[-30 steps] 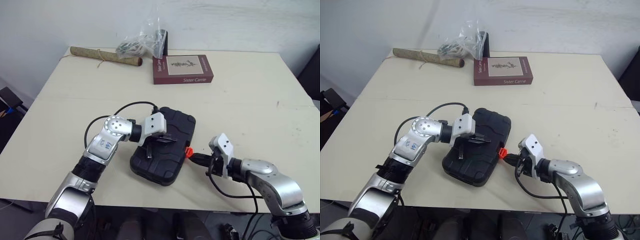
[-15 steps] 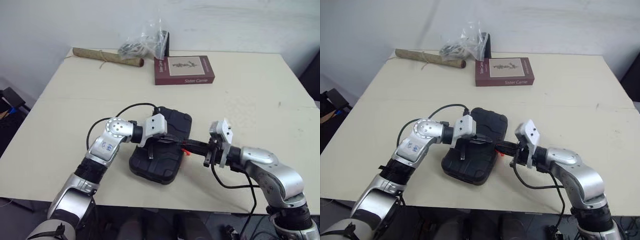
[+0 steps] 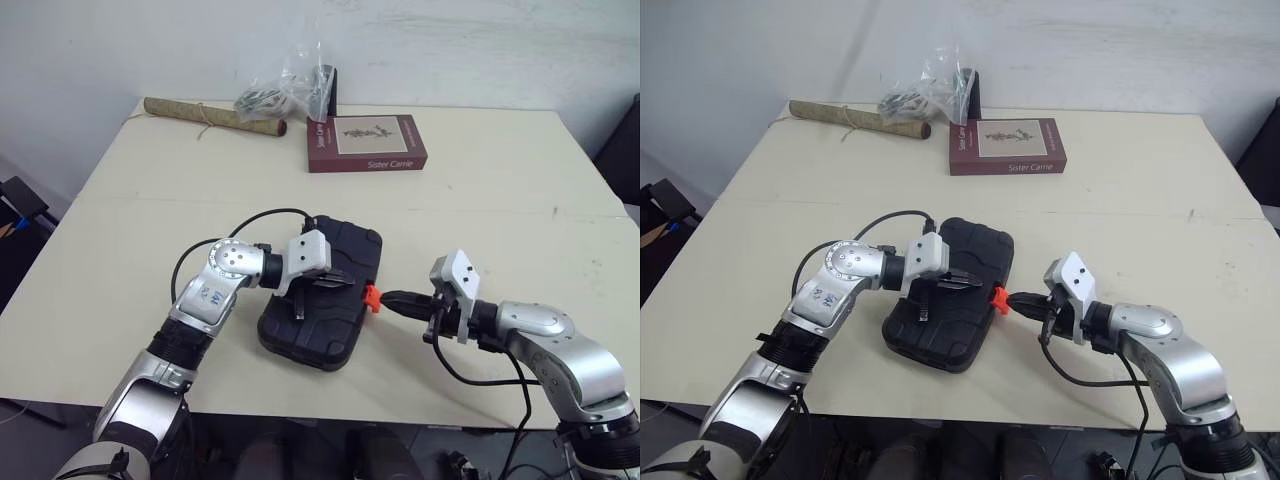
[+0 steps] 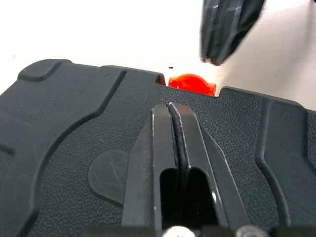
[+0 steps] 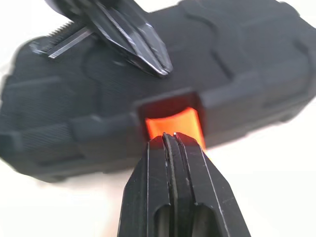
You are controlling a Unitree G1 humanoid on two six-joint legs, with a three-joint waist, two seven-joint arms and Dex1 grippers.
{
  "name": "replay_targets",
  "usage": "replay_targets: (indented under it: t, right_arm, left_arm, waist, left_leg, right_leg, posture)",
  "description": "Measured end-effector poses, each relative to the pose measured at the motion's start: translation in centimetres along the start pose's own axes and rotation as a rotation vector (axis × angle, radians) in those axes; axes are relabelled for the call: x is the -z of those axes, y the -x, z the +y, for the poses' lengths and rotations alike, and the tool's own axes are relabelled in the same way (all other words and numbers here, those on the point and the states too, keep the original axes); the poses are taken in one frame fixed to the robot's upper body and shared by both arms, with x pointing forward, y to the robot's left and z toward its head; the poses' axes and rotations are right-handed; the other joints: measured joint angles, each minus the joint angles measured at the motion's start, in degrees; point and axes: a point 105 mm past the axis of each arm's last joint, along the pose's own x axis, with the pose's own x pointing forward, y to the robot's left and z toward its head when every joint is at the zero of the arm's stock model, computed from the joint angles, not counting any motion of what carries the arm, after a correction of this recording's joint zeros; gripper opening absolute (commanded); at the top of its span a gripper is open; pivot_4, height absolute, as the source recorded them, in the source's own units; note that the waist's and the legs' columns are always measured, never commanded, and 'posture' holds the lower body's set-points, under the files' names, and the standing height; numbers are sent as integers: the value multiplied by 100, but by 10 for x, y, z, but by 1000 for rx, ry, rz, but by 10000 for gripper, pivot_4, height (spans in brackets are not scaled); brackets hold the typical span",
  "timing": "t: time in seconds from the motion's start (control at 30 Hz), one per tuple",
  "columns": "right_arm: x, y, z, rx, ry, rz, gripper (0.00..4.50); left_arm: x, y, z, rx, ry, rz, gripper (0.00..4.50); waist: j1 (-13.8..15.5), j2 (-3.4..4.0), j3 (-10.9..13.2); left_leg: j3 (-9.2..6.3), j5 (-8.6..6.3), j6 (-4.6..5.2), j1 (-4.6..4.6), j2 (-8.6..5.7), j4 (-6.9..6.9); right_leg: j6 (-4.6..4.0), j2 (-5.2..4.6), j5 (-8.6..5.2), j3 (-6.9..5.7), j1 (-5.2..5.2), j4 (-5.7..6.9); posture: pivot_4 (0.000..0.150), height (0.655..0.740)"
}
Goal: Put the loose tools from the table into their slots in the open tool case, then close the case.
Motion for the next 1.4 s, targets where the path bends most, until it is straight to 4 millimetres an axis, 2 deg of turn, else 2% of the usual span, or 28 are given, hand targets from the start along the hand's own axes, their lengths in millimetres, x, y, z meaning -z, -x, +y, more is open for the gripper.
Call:
replay_targets:
  t: [0.2, 0.33, 0.47, 0.57, 0.7, 0.8, 0.97, 1.1, 1.2, 1.4]
  right_arm:
    - [-15, -11, 6, -38, 15, -66, 285]
    - [-3, -19, 11, -43, 19, 2, 285]
    - [-1, -18, 9, -32, 57, 51, 285]
    - [3, -12, 10, -24, 66, 93, 285]
    - [22, 4, 4, 16, 17, 174, 285]
    - [24, 4, 4, 19, 4, 174, 285]
    - [31, -5, 4, 14, -50, 147, 285]
    - [47, -24, -2, 31, -76, 146, 285]
    - [41, -33, -5, 35, -73, 105, 285]
    - [33, -25, -9, 28, -84, 77, 285]
  left_arm:
    - [3, 2, 0, -6, 4, 8, 0]
    - [3, 3, 0, -8, 5, 8, 0]
    - [3, 3, 0, -11, 6, 8, 0]
    - [3, 3, -1, -13, 4, 6, 0]
    - [4, 5, -1, -20, 1, 10, 0]
    - [4, 6, -1, -23, 1, 12, 0]
    - [4, 6, -1, -22, -2, 11, 0]
    - [4, 6, -1, -23, -3, 12, 0]
    - [4, 6, -1, -23, -3, 13, 0]
    - [4, 6, -1, -24, -2, 13, 0]
  waist:
    - [-5, -2, -1]
    - [-2, -2, -2]
    - [-2, -1, -3]
    - [5, -2, -3]
    - [-17, -3, -4]
    - [-26, -2, -4]
    - [-25, -2, -4]
    - [-30, -2, -5]
    - [-30, -2, -4]
    - [-26, -1, -4]
  left_leg:
    - [2, 3, -4, 52, 0, -44]
    - [2, 6, -11, 54, 1, -52]
    - [2, 6, -11, 57, 1, -53]
    - [0, 6, -11, 57, 1, -57]
    - [1, 6, -11, 56, 3, -61]
    - [1, 7, -13, 60, 4, -64]
    - [1, 7, -13, 59, 5, -66]
    - [1, 8, -15, 59, 4, -67]
    - [2, 8, -15, 58, 4, -66]
    - [1, 8, -14, 57, 4, -67]
  right_leg:
    - [-2, 0, -1, 1, 40, -19]
    - [-7, 0, -4, 1, 37, -19]
    - [-8, 0, -5, 1, 39, -19]
    - [-10, -1, -5, 1, 39, -21]
    - [-10, 0, -6, 1, 40, -29]
    - [-12, 1, -7, 0, 40, -27]
    - [-13, 1, -7, 0, 39, -29]
    - [-14, 1, -7, 0, 37, -28]
    - [-13, 0, -7, 0, 36, -27]
    - [-14, 0, -7, 0, 36, -28]
  posture:
    - [1500, 7400]
    - [1500, 7400]
    - [1500, 7400]
    - [1500, 7400]
    - [1500, 7400]
    - [1500, 7400]
    - [1500, 7400]
    - [1500, 7400]
    - [1500, 7400]
    - [1500, 7400]
